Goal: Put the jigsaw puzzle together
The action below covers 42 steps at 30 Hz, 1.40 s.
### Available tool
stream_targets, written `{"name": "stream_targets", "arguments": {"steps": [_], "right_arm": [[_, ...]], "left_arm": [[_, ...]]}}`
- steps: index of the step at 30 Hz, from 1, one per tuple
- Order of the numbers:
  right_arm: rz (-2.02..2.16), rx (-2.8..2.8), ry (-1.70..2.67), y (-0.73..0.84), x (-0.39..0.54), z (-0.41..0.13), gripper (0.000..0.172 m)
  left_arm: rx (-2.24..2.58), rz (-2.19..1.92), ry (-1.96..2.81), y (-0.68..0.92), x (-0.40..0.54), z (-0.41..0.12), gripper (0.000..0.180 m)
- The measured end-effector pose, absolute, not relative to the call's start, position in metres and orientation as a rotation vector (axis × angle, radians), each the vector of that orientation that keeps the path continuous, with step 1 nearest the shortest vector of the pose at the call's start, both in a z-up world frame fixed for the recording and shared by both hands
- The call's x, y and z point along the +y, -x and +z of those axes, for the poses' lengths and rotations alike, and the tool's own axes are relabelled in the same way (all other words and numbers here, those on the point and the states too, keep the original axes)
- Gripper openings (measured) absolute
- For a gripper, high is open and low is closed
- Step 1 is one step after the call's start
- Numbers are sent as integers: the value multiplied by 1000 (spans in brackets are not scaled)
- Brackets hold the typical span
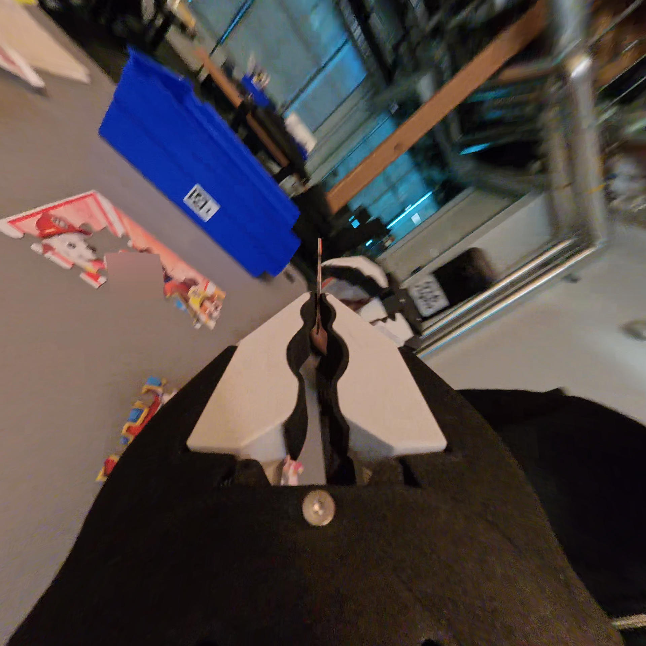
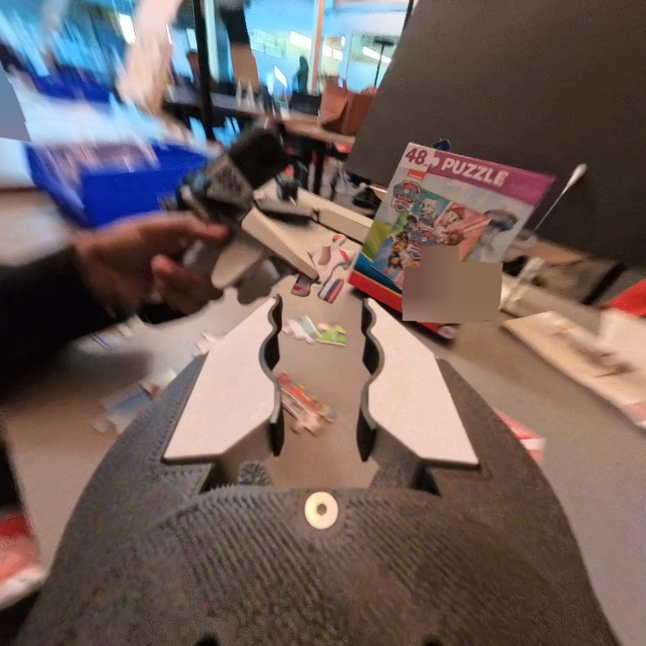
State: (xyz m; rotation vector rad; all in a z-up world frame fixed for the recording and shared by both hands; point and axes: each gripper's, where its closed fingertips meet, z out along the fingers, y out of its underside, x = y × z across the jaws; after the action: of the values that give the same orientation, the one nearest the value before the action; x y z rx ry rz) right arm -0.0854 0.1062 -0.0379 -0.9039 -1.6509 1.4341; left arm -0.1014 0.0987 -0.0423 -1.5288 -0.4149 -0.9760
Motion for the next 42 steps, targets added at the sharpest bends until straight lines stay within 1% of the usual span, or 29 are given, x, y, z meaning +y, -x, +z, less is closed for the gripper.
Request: {"name": "stream_targets", "arguments": {"steps": [3,4,6,7,9,10,11,17,21,25,28,31,36,42], "right_arm": [[1891,-1504,1133,96,109,-26,42],[2013,-1476,1165,99,108,-23,38],[2155,-1452,1172,105,102,-21,32],[2181,-1455,1169,108,100,-22,28],[2225,-1480,1145,111,94,-23,14],[2260,-1480,1128,112,93,-21,1],[2292,-1474,1123,113,94,-19,0],[2359,-1485,1083,134,114,-10,0],[2350,-1525,1026,144,126,-14,0],[2312,-1600,1058,147,132,-33,0],[2253,-1622,1161,149,138,-47,0],[2320,-1664,1224,146,137,-53,0],[2588,-1678,1332,138,130,-56,0],[2446,-1913,1366,132,111,-75,0]], "left_arm": [[-394,-1051,1392,105,93,-26,0],[-387,-1053,1373,105,92,-23,0],[-380,-1038,1352,106,91,-20,0],[-374,-1031,1347,106,91,-19,0],[-368,-1022,1333,107,90,-17,0],[-379,-1006,1335,110,90,-19,0],[-379,-993,1342,111,90,-21,0],[-374,-909,1517,107,98,-49,0],[-427,-868,1509,120,96,-52,0],[-499,-802,1479,143,85,-55,9],[-547,-704,1487,159,78,-60,12],[-571,-638,1504,167,76,-65,14],[-543,-833,1376,158,75,-52,21],[-563,-829,1399,161,72,-59,23]]}}
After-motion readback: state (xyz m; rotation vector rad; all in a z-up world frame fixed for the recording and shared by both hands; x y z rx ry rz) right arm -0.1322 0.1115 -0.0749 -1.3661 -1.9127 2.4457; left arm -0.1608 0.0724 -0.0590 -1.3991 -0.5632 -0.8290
